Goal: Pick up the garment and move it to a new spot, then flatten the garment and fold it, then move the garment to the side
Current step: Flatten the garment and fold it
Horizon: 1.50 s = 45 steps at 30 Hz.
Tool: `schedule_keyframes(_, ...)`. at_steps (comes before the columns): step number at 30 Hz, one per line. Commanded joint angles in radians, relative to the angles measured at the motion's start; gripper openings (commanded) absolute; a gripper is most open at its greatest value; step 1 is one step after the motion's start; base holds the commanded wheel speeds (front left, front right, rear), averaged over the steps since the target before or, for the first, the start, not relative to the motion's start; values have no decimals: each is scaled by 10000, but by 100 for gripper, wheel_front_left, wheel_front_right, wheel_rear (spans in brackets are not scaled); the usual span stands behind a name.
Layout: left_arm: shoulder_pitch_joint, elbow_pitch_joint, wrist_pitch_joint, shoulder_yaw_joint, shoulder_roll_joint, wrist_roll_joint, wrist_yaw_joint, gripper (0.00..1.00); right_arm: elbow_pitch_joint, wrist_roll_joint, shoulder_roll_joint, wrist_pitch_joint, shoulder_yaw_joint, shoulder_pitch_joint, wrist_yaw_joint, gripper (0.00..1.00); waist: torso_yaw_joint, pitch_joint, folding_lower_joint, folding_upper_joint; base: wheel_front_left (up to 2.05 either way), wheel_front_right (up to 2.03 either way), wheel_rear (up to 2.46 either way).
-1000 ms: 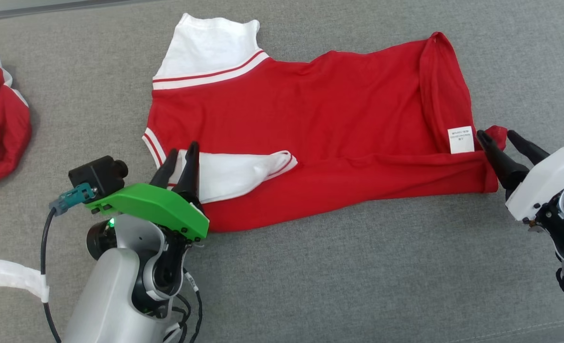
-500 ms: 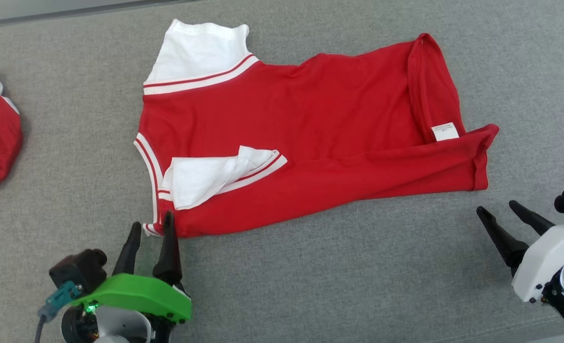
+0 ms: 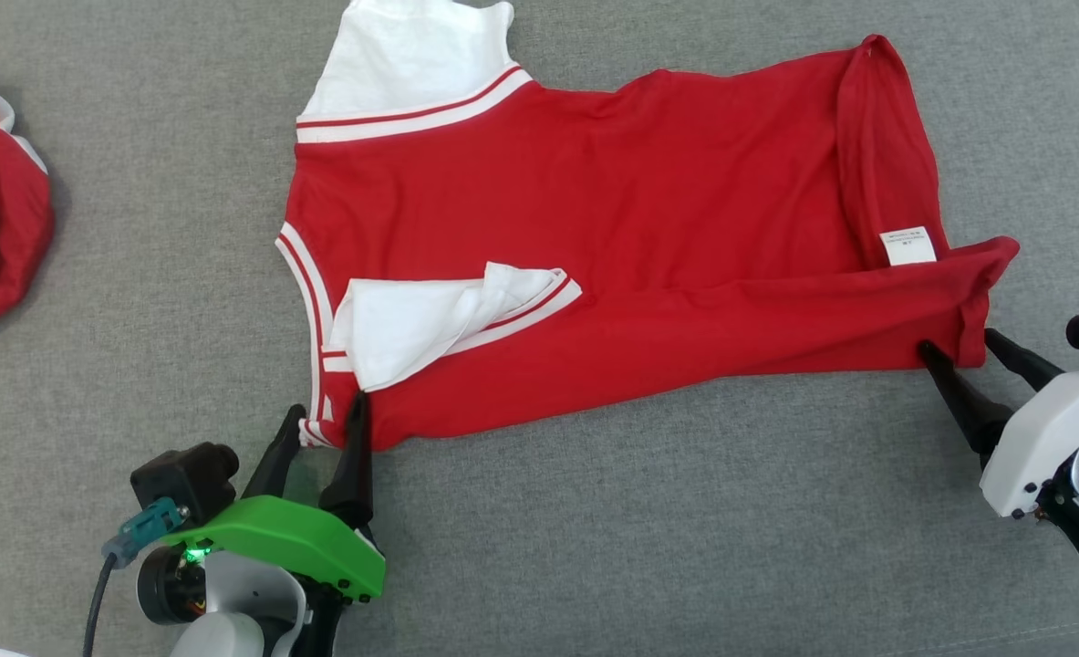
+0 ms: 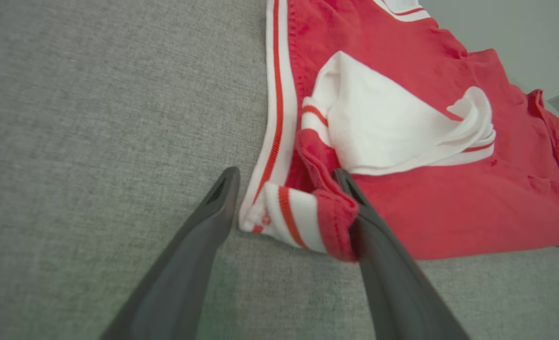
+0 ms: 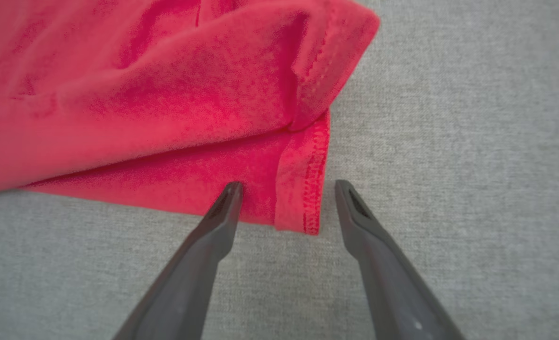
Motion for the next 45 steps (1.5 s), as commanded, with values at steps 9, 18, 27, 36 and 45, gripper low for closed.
schedule_keyframes(9,-682,651,388,-332,-73,-250,-402,0,493,77,-124,261,538,-353,2,100,166,37,0,0,0,0,0)
schedule_keyframes(18,-8,-471,962,-91,557,-764,-513,0,-149,1385,-1720,1093,1086,-198,-1,0,240,-372,0,0,0,0,0)
schedule_keyframes(27,1171,-2592,1933,-240,1166,-970,-132,0,-1493,3903,-5086,4448,2113,666,-7,0,439,-696,0,0,0,0,0)
schedule_keyframes(36,1815,-1555,1282,-931,305,-1085,-330,100,-1108,3986,-5252,4472,2350,1469,-6,100,718,-783,0,0,0,0,0)
schedule_keyframes(45,1913,-1728,1201,-413,1329,-288,148,100,-1520,3676,-4886,3113,1185,1175,-3,100,177,-817,0,0,0,0,0)
